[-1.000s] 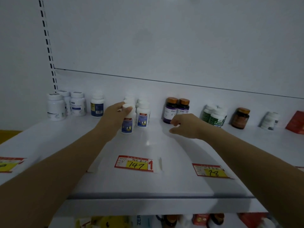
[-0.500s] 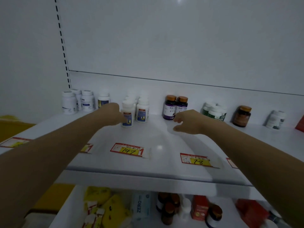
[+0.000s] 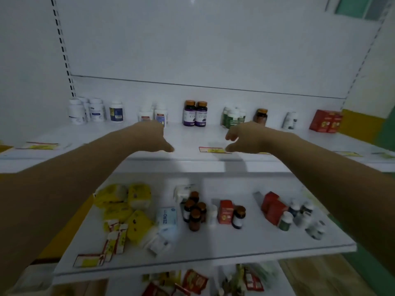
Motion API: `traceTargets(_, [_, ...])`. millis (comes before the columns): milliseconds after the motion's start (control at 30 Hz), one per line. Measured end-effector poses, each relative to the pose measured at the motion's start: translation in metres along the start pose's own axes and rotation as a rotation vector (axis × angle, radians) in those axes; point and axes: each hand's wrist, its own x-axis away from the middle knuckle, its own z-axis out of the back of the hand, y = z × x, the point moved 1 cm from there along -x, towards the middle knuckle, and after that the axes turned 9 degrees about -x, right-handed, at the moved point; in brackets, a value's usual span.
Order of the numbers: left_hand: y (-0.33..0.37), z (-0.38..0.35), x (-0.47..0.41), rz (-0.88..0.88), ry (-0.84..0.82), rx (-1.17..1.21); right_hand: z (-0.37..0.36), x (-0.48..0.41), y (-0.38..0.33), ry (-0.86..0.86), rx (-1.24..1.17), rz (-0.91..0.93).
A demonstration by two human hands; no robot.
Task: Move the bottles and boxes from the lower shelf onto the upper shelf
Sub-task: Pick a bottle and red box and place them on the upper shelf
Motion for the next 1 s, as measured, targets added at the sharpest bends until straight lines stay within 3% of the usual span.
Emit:
traceTargets(200, [0.063, -0.035, 0.059, -0.142, -0.149, 0.083, -0.018, 0.078, 0.039, -0.07, -0.007, -0.143])
traceTargets(400, [0.103, -0.095, 0.065, -0.133, -0.273, 0.155, -0.058, 0.11, 0.091, -0.154, -0.052, -0.232])
traceTargets(600, [0.146, -0.167, 0.023, -0.105, -0.431, 0.23, -0.115, 0.085, 0.166, -0.255, -0.089, -0.219])
traceTargets(833, [0.195, -0.238, -0.043, 0.012, -0.494, 0.236, -0.187, 0.029, 0.256, -0.399, -0.173, -0.184])
traceTargets(1000, [0.215, -0.273, -0.066, 0.095, -0.521, 0.288, -0.223, -0.004, 0.281, -0.476, -0.243, -0.179])
